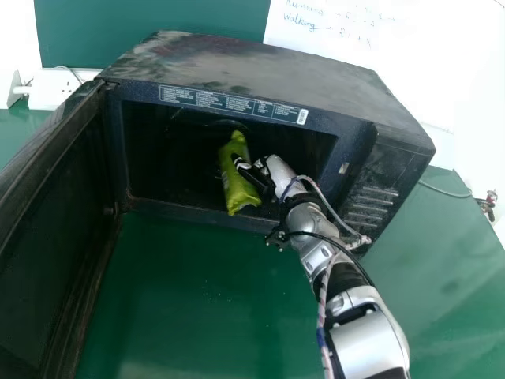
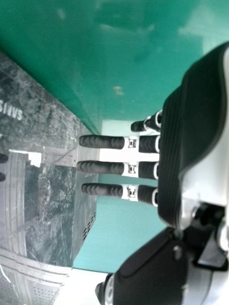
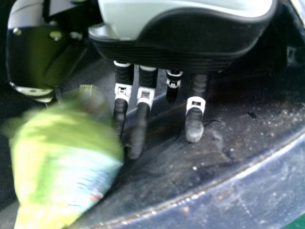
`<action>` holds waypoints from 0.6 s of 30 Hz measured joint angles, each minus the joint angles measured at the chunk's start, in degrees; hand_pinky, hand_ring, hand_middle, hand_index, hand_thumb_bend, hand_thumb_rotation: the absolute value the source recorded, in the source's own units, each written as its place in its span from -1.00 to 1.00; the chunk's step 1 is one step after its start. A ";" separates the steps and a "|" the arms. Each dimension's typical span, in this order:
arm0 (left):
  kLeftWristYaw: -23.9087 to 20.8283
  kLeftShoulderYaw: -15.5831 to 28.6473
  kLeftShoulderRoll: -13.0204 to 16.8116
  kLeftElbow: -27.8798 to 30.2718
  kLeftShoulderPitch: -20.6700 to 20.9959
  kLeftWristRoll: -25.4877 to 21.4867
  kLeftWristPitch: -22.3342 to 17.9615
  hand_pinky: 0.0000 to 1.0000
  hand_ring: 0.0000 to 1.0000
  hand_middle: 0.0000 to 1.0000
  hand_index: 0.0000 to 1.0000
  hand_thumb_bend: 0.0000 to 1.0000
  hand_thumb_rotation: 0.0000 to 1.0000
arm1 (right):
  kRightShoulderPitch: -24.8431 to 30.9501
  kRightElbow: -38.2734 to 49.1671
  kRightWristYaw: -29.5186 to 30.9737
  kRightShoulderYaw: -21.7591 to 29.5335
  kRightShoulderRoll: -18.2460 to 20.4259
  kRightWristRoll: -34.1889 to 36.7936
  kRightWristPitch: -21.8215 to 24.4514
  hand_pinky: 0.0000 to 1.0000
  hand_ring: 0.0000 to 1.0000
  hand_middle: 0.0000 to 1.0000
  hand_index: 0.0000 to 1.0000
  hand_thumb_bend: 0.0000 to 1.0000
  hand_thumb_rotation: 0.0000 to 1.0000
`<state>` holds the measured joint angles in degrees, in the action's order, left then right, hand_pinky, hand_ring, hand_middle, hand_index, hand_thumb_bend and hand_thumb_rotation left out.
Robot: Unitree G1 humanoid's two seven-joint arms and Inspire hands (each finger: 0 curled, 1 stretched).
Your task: Put biscuit inside oven
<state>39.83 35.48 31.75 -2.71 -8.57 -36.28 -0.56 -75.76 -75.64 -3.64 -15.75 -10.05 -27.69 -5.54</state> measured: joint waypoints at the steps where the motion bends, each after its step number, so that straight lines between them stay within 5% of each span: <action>1: -0.23 0.14 0.00 0.24 0.00 -0.09 0.47 -0.11 0.06 0.17 0.22 0.67 0.05 | 0.00 0.00 0.00 0.00 0.00 0.04 -0.20 -0.32 -0.24 0.85 0.53 0.99 -0.67; 8: -1.18 0.32 0.00 1.41 -0.07 -0.55 2.59 -0.10 0.08 0.20 0.21 0.63 0.05 | 0.00 0.03 -0.23 0.07 -0.09 0.13 -0.75 -0.38 -0.38 0.99 0.55 1.00 -0.51; 18: -1.77 0.33 0.00 1.92 -0.05 -0.35 2.68 0.03 0.16 0.23 0.18 0.65 0.02 | 0.07 0.57 -0.69 -0.01 -0.40 0.18 -1.35 -0.38 -0.47 0.81 0.53 1.00 -0.43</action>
<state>38.07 35.81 31.75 -0.79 -8.62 -36.63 2.11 -75.69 -75.07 -4.32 -15.76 -10.45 -27.51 -6.90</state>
